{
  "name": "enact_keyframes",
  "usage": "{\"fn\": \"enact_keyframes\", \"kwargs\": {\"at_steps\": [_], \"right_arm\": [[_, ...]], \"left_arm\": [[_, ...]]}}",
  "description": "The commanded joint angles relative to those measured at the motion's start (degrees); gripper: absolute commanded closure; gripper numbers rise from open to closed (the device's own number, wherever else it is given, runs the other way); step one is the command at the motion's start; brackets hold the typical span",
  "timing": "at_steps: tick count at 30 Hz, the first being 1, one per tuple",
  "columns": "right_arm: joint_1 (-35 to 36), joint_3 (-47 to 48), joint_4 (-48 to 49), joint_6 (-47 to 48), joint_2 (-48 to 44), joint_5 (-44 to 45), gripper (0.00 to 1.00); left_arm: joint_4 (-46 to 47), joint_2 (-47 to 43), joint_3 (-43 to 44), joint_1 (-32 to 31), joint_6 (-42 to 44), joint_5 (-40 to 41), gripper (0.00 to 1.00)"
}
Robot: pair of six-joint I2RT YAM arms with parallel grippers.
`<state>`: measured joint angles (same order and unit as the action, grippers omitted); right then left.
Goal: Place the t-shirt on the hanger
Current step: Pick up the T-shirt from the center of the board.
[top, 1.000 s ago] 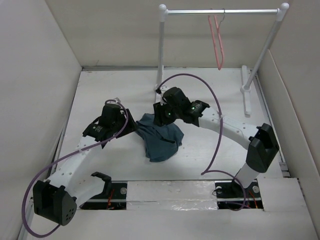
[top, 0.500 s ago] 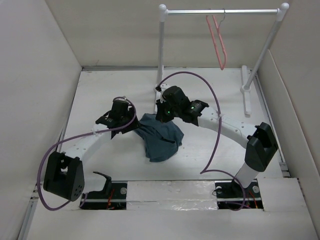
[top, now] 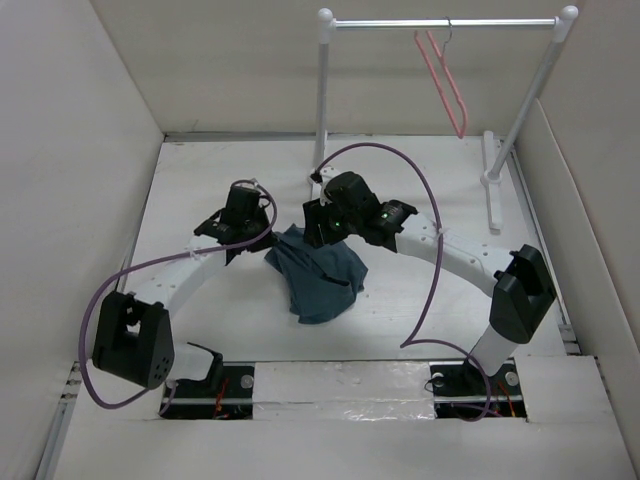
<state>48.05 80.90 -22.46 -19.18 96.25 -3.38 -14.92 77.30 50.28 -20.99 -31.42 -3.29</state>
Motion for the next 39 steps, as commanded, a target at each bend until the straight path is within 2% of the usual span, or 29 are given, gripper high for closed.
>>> {"fn": "enact_keyframes", "kwargs": {"at_steps": [1,8,13,17,19,20,21,23,26,27,33,37,39], "right_arm": [[0.1,1.9,2.9,1.9,0.3,0.5,0.40],[0.1,3.1,4.2,3.6,-0.9,-1.0,0.30],[0.6,3.8,4.4,4.5,0.3,-2.6,0.29],[0.6,5.9,7.2,3.1,0.2,5.6,0.32],[0.6,8.6,6.5,4.2,1.4,6.1,0.34],[0.6,10.0,5.9,4.6,2.0,6.4,0.37],[1.2,12.9,4.1,4.8,2.7,7.8,0.56],[1.8,15.0,2.2,4.9,2.0,12.7,0.72],[2.3,15.4,1.4,5.0,-1.7,18.2,0.87],[2.3,15.5,-0.1,5.1,-2.7,19.8,0.98],[-2.2,20.8,-8.3,5.7,-8.2,26.5,1.00],[-7.8,18.1,-6.3,4.2,-12.8,23.5,1.00],[-10.0,15.7,-6.1,4.0,-12.9,16.4,1.00]], "left_arm": [[-3.3,-6.4,6.8,0.2,1.9,-0.4,1.00],[-8.7,-12.3,12.3,0.2,1.2,-7.2,1.00],[-12.5,-12.6,18.2,-1.0,2.1,-8.9,1.00],[-15.3,-13.1,23.1,-1.0,2.4,-9.1,1.00],[-16.6,-13.5,24.9,-1.0,2.5,-9.0,1.00],[-17.2,-13.4,26.9,-1.0,2.9,-9.1,1.00],[-18.4,-13.1,27.9,-1.0,3.2,-8.8,1.00],[-19.7,-12.6,30.8,-1.0,4.5,-7.9,1.00],[-21.4,-12.0,33.1,-1.0,6.0,-5.8,1.00],[-21.6,-11.7,33.6,-1.0,6.8,-5.6,1.00],[-20.1,-7.1,40.2,-4.8,10.5,-4.9,1.00],[-6.8,-10.9,32.2,-4.8,11.1,-9.3,1.00],[-3.2,-12.6,26.8,-4.8,11.8,-12.2,1.00]]}}
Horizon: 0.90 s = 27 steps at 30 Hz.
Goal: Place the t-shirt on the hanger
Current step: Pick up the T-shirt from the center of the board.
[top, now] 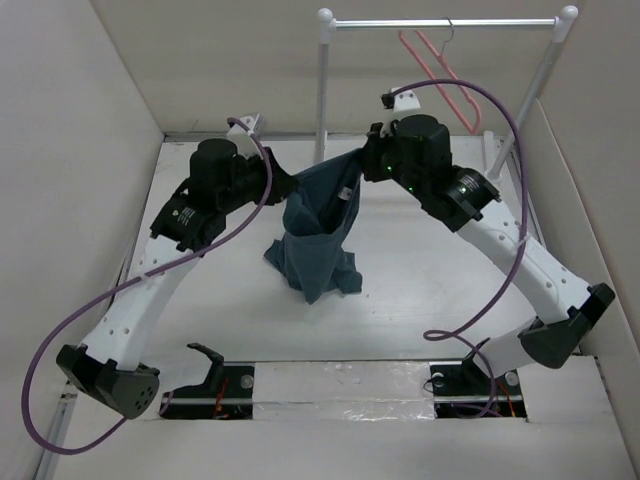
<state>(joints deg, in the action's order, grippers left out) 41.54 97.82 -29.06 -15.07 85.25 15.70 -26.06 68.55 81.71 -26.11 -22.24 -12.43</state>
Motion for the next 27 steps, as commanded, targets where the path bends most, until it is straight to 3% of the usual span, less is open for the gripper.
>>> {"fn": "enact_keyframes", "kwargs": {"at_steps": [1,4,5,7,10,16,22,27], "right_arm": [[-4.3,-1.9,0.9,-0.1,-1.8,-4.5,1.00],[-6.9,-5.4,4.4,0.3,-2.4,-14.5,1.00],[-6.9,-5.1,4.5,0.2,-2.4,-17.0,1.00],[-6.9,-3.6,3.5,1.4,-1.8,-18.3,1.00],[-6.9,-0.4,0.9,2.7,0.0,-19.1,1.00],[-6.9,1.7,0.6,2.2,1.8,-21.9,1.00],[-7.4,4.1,0.1,3.1,3.3,-26.5,1.00],[-9.5,5.4,-0.8,3.1,4.3,-30.7,1.00]], "left_arm": [[10.6,-4.0,-5.8,0.3,3.0,-4.0,1.00],[15.4,-4.1,-10.4,0.3,4.3,-5.4,1.00],[16.3,-3.8,-11.8,0.3,4.7,-5.3,0.95],[18.4,-2.9,-12.5,0.3,5.5,-6.2,0.74],[21.9,-1.5,-13.2,0.3,6.1,-9.3,0.62],[23.6,2.2,-12.2,0.3,9.3,-15.1,0.24],[25.5,5.3,-12.6,0.3,16.9,-11.5,0.12],[30.2,7.3,-13.3,0.3,16.9,-17.1,0.12]]}}
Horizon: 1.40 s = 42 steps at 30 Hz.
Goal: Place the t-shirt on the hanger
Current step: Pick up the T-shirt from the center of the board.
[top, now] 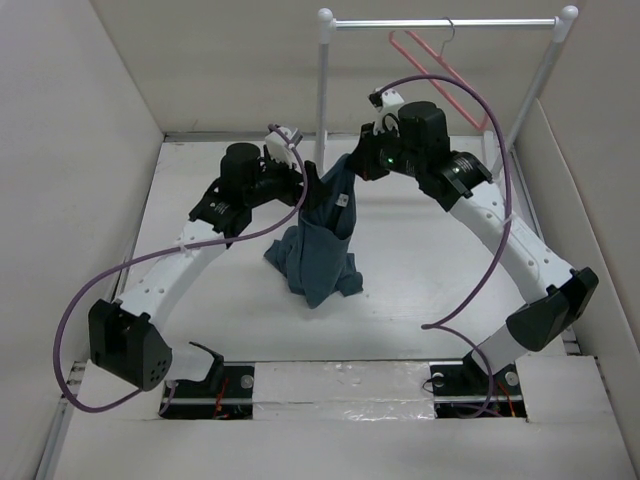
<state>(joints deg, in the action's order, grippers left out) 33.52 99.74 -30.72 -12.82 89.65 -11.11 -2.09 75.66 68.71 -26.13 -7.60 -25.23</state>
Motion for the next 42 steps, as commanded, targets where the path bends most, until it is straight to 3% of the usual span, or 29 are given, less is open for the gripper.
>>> {"fn": "enact_keyframes", "kwargs": {"at_steps": [1,2,4,7,8,9,13,18,21,28,37,42], "right_arm": [[-1.4,3.7,0.7,0.9,0.1,-4.1,1.00],[-1.4,3.9,0.6,1.0,0.4,-4.7,1.00],[-2.0,4.1,0.7,0.9,0.4,-5.5,1.00],[-2.6,4.1,1.0,0.4,0.3,-6.5,1.00],[-2.6,4.1,0.8,0.3,0.4,-5.9,1.00],[-3.3,4.0,0.7,0.3,0.4,-5.8,1.00],[-4.5,2.0,1.5,-0.5,-0.7,-4.6,1.00],[-4.5,-3.0,3.8,-1.9,-1.6,7.3,1.00],[-4.5,-5.3,8.4,-5.0,-1.1,9.6,1.00],[-1.8,-2.2,14.5,-6.6,2.2,10.1,1.00],[-0.4,-21.1,16.3,-10.2,-7.8,15.2,1.00],[-2.1,-27.4,15.9,-11.8,-10.2,13.5,1.00]], "left_arm": [[7.5,0.5,-0.3,0.3,1.7,-5.0,0.14],[8.1,1.6,-0.2,0.3,1.2,-5.4,0.20],[9.5,2.8,-0.2,0.3,0.7,-6.3,0.23],[9.8,5.5,1.4,0.3,0.6,-5.8,0.63],[9.6,6.2,2.7,0.3,0.7,-5.8,0.93],[9.0,6.4,3.4,0.3,0.7,-5.7,1.00],[4.9,4.8,4.9,0.3,1.2,0.7,1.00],[-3.2,-8.1,3.9,0.3,-1.2,16.1,1.00],[-8.2,-15.4,4.1,0.3,-3.3,19.1,1.00],[-13.1,-22.2,-0.9,0.3,-8.2,14.1,1.00],[-8.2,-18.8,-6.9,0.3,-12.3,7.9,1.00],[-6.3,-15.8,-4.6,0.3,-12.9,6.1,1.00]]}}
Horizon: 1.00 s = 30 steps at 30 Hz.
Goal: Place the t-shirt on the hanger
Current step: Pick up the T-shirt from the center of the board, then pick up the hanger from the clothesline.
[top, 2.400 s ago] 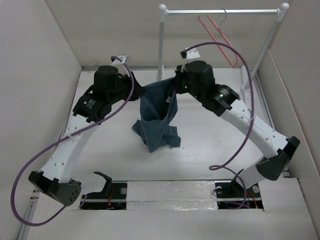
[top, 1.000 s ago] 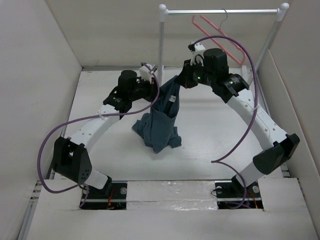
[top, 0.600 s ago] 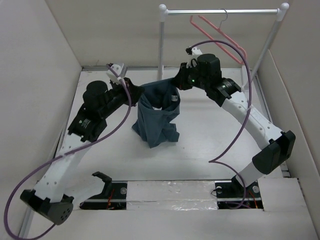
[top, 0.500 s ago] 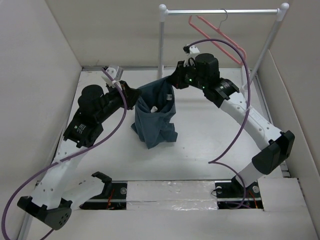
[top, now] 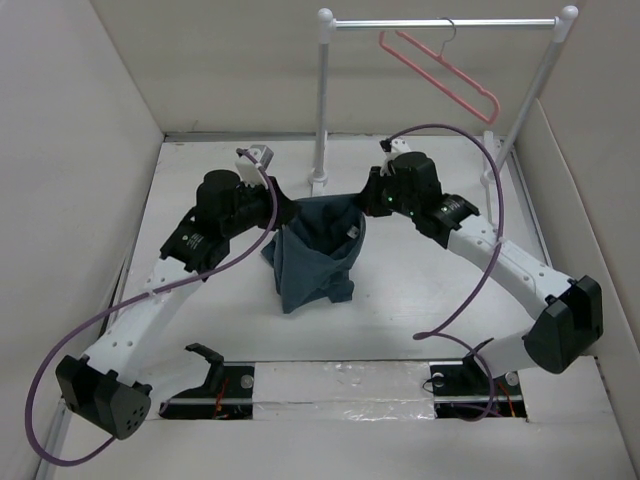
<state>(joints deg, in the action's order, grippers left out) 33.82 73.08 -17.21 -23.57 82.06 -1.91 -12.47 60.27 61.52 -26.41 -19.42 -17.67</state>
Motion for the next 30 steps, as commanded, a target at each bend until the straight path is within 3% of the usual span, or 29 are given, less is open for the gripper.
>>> {"fn": "enact_keyframes", "kwargs": {"at_steps": [1,5,6,8,9,13,17,20,21,26,27,29,30], "right_arm": [[-2.4,-1.2,2.0,-1.2,-2.7,4.5,1.00],[-3.7,-1.9,-0.1,-1.3,-3.3,3.7,0.96],[-3.7,-1.9,-1.7,-1.3,-3.7,3.7,0.83],[-3.7,-2.1,-3.2,-1.3,-4.4,2.5,0.67],[-3.7,-2.0,-4.2,-1.3,-5.5,2.4,0.51],[-3.1,1.4,-7.6,-0.8,-9.0,-1.9,0.30],[-3.7,13.6,-13.7,4.4,-8.8,-6.4,0.29],[-7.9,25.0,-13.6,7.1,-7.0,-6.1,0.87],[-12.2,28.0,-12.8,7.7,-6.1,-7.7,1.00],[-25.4,45.1,-8.7,10.5,2.8,-11.4,0.97],[-27.1,48.0,-10.5,11.0,6.8,-12.8,0.83],[-30.5,55.5,-13.0,12.7,10.7,-14.1,0.66],[-31.0,57.1,-14.8,14.9,12.3,-14.3,0.45]], "left_arm": [[4.0,0.0,3.2,0.6,-1.0,-1.7,1.00],[4.5,1.9,3.7,0.6,-2.2,-4.1,1.00],[5.0,1.9,3.2,0.6,-2.8,-4.8,1.00],[7.1,1.8,1.9,0.6,-5.4,-6.9,1.00],[7.8,1.8,0.6,0.6,-5.9,-7.5,1.00],[8.5,2.5,0.1,0.6,-6.4,-7.6,1.00],[8.2,3.8,1.2,0.6,-5.6,-7.8,1.00],[8.7,4.6,1.0,0.6,-5.4,-9.0,1.00],[8.7,4.7,0.8,0.6,-5.3,-9.3,1.00],[4.5,7.5,4.6,-7.3,-1.0,-4.0,1.00],[4.3,7.8,5.3,-8.1,-0.9,-4.1,1.00],[5.0,7.1,5.3,-8.1,-1.4,-4.7,1.00],[5.0,6.8,5.6,-8.1,-1.1,-4.6,1.00]]}}
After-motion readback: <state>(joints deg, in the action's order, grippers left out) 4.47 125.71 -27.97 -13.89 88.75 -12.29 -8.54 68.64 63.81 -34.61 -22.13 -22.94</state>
